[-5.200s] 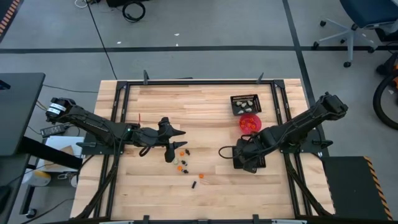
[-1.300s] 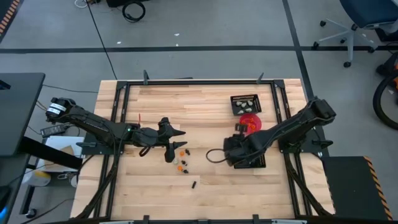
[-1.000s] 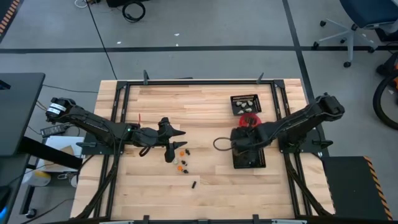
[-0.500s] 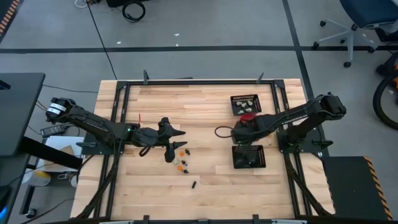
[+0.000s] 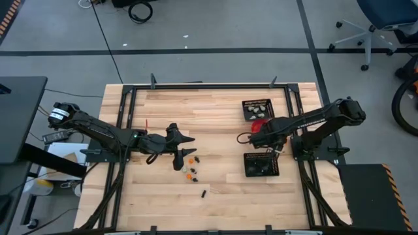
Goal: Sort Halloween decoration
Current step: Put the orange pumpkin toy into the pink bowl
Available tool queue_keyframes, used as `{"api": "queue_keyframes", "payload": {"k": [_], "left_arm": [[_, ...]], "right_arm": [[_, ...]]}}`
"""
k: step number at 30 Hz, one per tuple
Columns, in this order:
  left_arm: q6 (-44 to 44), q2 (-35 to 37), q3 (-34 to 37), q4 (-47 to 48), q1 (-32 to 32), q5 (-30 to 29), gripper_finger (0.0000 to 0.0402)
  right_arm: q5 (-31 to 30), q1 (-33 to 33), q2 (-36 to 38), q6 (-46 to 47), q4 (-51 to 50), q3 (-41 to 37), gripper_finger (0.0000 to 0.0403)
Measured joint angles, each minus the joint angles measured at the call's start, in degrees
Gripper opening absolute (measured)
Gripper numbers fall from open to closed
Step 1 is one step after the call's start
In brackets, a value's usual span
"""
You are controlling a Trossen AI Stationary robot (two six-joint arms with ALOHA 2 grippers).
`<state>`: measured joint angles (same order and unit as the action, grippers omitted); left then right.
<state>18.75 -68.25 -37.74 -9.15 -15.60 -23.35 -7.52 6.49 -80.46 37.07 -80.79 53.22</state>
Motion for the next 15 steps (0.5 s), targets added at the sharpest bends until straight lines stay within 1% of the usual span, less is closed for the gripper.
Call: {"api": "queue_keyframes", "payload": {"k": [4,7,9,12,15], "left_arm": [[0.3,0.0,0.0,0.0,0.0,0.0,0.0192],[0.3,0.0,0.0,0.0,0.0,0.0,0.0192],[0.3,0.0,0.0,0.0,0.0,0.0,0.0192],[0.2,0.0,0.0,0.0,0.0,0.0,0.0192],[0.2,0.0,0.0,0.0,0.0,0.0,0.0192]], "right_arm": [[0.4,-1.8,0.1,-2.3,0.1,-1.4,0.0143],[3.4,-3.5,0.0,-4.3,1.1,-3.9,0.0143],[4.5,-4.7,0.0,-6.0,1.4,-5.6,0.0142],[4.5,-6.2,0.0,-9.4,1.4,-7.3,0.0146],[2.5,-7.4,0.0,-13.2,1.6,-8.0,0.0158]]}}
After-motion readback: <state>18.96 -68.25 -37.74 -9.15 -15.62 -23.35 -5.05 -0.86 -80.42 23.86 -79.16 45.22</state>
